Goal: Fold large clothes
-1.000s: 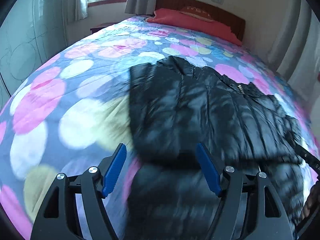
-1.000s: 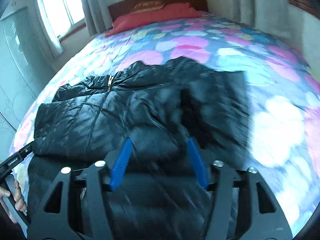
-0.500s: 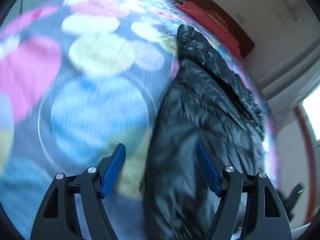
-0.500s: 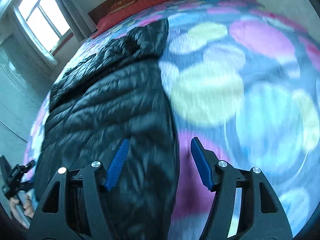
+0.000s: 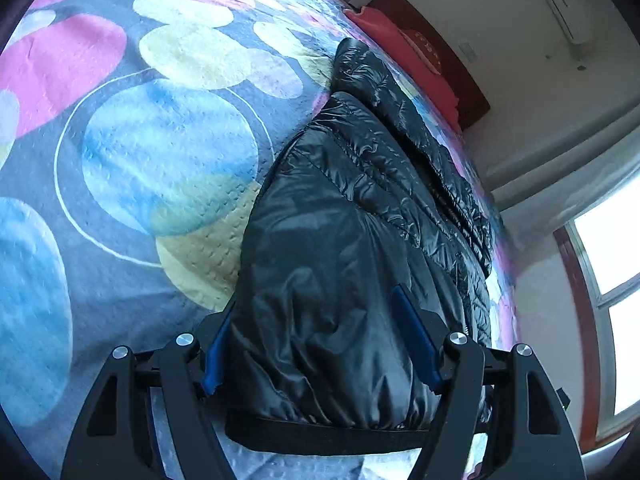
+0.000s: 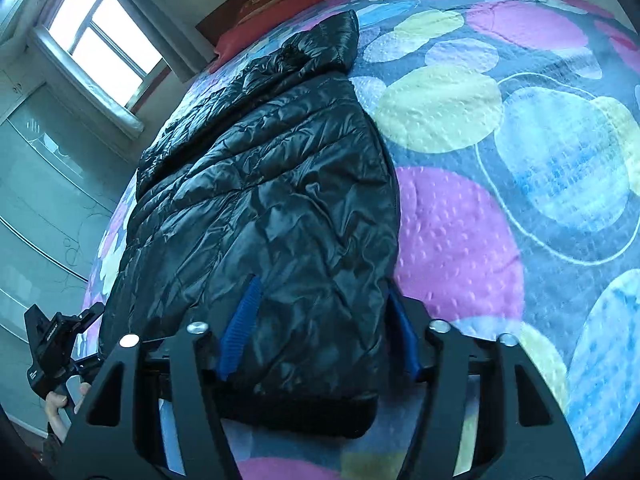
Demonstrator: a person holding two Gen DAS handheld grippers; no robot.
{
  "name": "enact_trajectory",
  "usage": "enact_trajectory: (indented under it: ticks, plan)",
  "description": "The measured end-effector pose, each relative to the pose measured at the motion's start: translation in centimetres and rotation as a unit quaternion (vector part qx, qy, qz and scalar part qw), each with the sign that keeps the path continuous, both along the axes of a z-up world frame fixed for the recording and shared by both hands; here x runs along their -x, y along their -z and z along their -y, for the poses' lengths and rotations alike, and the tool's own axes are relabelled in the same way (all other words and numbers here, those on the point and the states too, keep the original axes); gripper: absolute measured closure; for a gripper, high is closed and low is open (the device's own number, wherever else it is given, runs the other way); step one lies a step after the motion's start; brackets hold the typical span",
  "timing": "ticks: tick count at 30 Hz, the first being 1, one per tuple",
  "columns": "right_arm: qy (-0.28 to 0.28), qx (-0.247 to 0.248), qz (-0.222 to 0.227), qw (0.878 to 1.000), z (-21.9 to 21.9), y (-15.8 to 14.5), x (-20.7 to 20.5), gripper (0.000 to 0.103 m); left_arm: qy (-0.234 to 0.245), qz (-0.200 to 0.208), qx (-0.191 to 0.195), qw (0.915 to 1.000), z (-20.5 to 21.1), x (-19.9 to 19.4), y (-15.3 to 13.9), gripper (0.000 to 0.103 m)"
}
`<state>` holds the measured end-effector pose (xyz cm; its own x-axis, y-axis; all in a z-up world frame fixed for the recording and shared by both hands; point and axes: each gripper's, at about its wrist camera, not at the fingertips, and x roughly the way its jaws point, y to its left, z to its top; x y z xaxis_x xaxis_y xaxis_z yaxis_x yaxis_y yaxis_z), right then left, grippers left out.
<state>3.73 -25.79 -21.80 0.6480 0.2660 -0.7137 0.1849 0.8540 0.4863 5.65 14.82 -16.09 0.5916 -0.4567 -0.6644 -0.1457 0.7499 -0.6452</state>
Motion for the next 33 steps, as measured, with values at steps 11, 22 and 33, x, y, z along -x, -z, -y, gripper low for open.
enact_trajectory:
  ticks: [11, 22, 33]
  plan:
    - [0.010, -0.042, -0.004, 0.999, 1.1, 0.7, 0.1, 0.083, -0.030, 0.001, 0.011, 0.9995, -0.5, 0.8, 0.6, 0.047]
    - [0.018, -0.073, 0.008, 0.997, 1.3, 1.1, 0.0, 0.079, -0.047, -0.016, 0.055, 0.9972, -1.2, 1.1, 0.8, 0.052]
    - [0.011, -0.127, 0.034, 0.991, 2.5, -0.7, 2.1, 0.095, -0.058, 0.021, 0.071, 0.9956, -2.5, 3.8, -1.7, 0.091]
